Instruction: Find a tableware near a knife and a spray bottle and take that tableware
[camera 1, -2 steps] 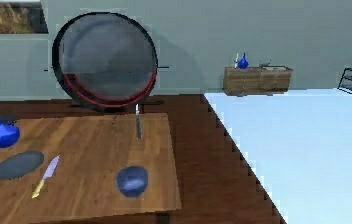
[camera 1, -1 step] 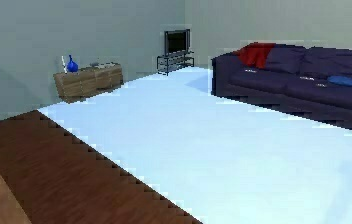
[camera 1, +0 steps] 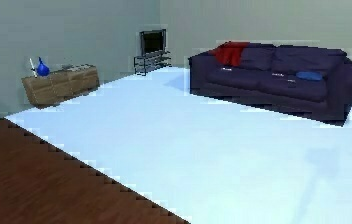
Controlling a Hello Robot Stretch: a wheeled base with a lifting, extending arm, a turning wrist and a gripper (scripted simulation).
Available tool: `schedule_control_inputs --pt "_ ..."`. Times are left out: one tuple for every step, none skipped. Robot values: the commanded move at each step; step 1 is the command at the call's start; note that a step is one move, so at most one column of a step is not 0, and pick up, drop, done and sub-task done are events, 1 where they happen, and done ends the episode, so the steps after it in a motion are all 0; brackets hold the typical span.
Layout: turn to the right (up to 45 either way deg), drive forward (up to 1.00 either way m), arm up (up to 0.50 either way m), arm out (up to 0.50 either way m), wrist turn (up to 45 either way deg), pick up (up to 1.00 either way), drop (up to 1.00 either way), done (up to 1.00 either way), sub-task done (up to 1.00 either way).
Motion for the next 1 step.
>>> schedule_control_inputs --pt "0.0 0.20 0.00 0.00 0.0 0.00 0.00 0.00 0.00"
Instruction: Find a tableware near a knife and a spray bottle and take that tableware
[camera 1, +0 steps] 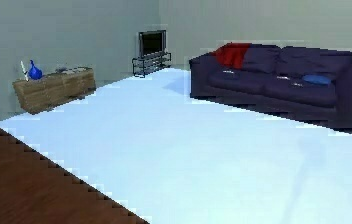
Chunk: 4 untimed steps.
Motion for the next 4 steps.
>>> schedule_control_inputs --pt "-45.0 0.00 0.00 0.00 0.0 0.00 0.00 0.00 0.00" --pt "-45.0 0.00 0.00 0.00 0.0 0.00 0.00 0.00 0.00" --pt "-45.0 0.00 0.00 0.00 0.0 0.00 0.00 0.00 0.00" --pt "-30.0 0.00 0.00 0.00 0.0 0.00 0.00 0.00 0.00"
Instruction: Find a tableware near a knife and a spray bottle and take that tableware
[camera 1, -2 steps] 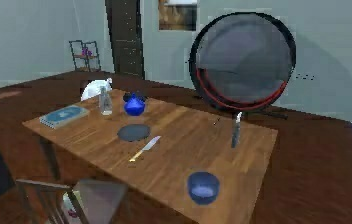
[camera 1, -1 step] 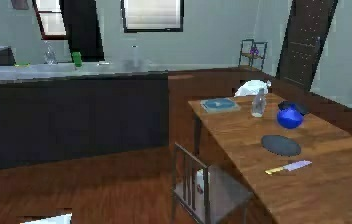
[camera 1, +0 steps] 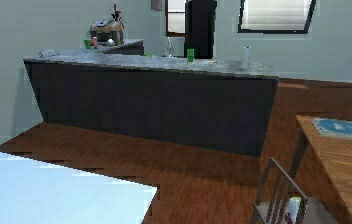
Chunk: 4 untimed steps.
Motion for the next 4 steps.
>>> schedule_control_inputs --pt "0.0 0.00 0.50 0.00 0.0 0.00 0.00 0.00 0.00" --pt "0.0 0.00 0.26 0.00 0.0 0.00 0.00 0.00 0.00" --pt "0.0 0.00 0.00 0.38 0.0 0.00 0.00 0.00 0.00" --pt "0.0 0.00 0.00 0.00 45.0 0.00 0.00 0.00 0.00"
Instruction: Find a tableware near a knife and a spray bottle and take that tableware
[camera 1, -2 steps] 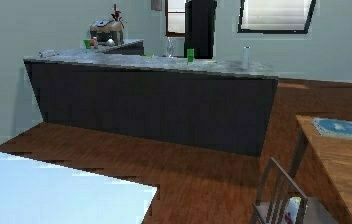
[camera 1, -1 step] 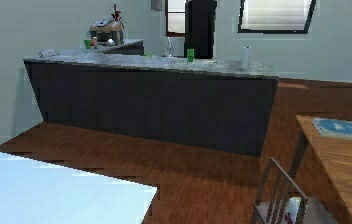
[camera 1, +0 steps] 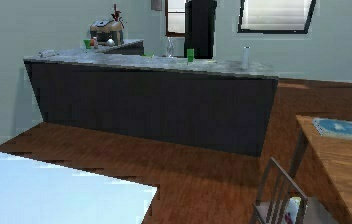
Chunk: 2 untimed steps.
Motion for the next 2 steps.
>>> schedule_control_inputs --pt "0.0 0.00 0.00 0.00 45.0 0.00 0.00 0.00 0.00" --pt "0.0 0.00 0.00 0.00 45.0 0.00 0.00 0.00 0.00"
